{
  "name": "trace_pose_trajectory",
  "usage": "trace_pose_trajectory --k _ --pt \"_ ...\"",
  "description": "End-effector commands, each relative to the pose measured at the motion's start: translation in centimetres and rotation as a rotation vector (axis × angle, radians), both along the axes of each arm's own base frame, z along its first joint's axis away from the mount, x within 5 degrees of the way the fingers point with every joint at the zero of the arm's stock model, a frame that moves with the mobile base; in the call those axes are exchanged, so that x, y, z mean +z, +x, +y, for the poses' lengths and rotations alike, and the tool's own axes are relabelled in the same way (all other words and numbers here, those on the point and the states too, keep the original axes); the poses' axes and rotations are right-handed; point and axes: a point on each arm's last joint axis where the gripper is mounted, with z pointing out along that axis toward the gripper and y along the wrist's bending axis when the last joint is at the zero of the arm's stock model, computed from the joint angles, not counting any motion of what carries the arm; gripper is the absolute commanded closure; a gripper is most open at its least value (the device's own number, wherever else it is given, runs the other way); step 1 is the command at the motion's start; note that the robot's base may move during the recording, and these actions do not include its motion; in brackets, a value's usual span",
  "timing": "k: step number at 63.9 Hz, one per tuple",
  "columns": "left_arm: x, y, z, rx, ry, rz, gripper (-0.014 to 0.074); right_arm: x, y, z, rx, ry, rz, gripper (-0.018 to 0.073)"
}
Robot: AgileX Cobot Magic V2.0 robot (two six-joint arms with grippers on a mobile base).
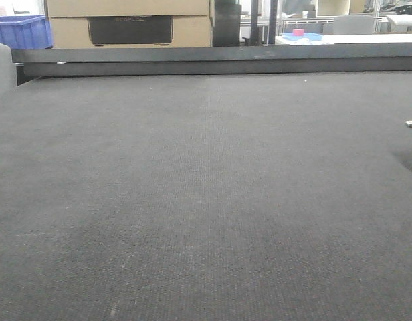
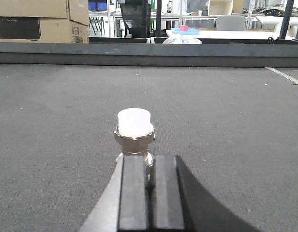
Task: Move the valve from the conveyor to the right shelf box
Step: 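Lower both open grippers over the two white valves on the conveyor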
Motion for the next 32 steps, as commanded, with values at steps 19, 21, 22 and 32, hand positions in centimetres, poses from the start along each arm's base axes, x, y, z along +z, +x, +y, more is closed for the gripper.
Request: trace_pose_trajectory --k 19,21,22,32 --pt "0.26 -0.07 -0.02 -0.002 -0.01 -0.025 0.0707 0.24 -0.03 -0.04 -0.005 0.001 -0.028 0.0713" --pt "0.26 -0.07 -0.02 -0.002 -0.01 -0.025 0.0707 0.24 -0.03 -0.04 -0.005 0.001 -0.028 0.0713" --pt "0.26 -0.07 -0.02 -0.002 -0.01 -0.025 0.0707 0.24 -0.03 -0.04 -0.005 0.001 -0.028 0.0713" --pt "0.28 -0.07 -0.02 -0.002 -0.01 -0.027 0.0707 0.47 -0.03 -0.05 -0.007 0.001 -0.053 0.0713"
